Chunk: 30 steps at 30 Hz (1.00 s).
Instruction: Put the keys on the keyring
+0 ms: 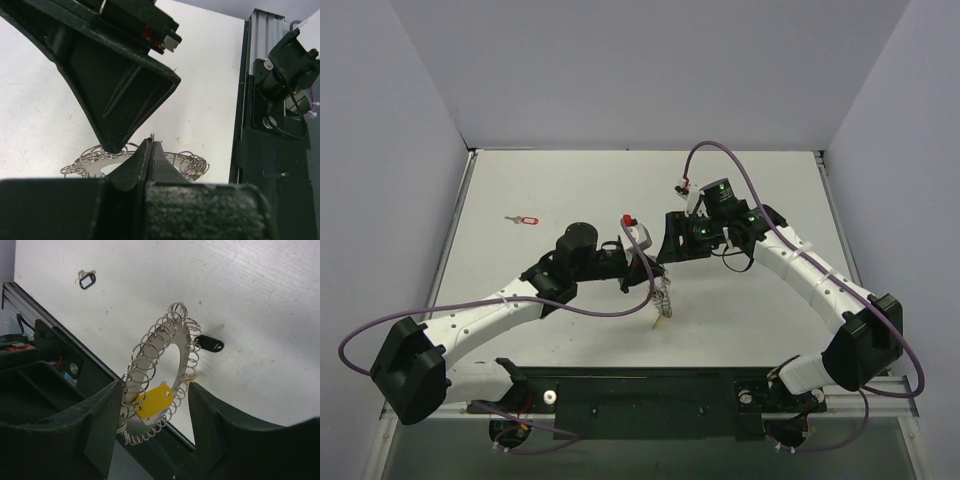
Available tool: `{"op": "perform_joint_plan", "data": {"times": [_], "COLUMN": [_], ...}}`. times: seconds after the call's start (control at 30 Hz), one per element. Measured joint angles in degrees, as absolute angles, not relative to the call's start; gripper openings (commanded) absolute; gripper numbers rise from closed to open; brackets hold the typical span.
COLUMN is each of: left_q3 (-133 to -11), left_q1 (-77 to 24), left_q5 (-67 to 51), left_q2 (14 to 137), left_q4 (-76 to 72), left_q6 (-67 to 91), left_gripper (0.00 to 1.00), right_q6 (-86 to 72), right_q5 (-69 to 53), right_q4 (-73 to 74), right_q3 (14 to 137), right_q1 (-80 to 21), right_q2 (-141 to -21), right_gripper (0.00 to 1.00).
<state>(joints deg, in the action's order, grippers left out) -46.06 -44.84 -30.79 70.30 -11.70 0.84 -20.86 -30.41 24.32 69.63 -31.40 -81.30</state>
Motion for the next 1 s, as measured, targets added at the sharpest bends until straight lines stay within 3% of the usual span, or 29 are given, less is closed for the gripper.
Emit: {"op": "perform_joint_plan", "data": {"times": [0.77, 1.0], "left_q3": [-47.8, -47.8], "left_q1": [-45.2, -45.7], "left_q5": [-34.9, -36.2], "left_q2": [75.2, 75.7], "left_q4": [-10.2, -10.9], "left_q6": [-0.8, 0.0], "left_gripper": [0.00, 0.00], "right_q6": [-14.0, -10.5], "right_q5": [-30.9, -31.4], "right_q4": [35.1, 39.7], "right_q3": [77.6, 85.2], "right_q1": [-33.5, -35.4], "right_q2": [-89.4, -95.7], "right_gripper": [0.52, 0.52]}}
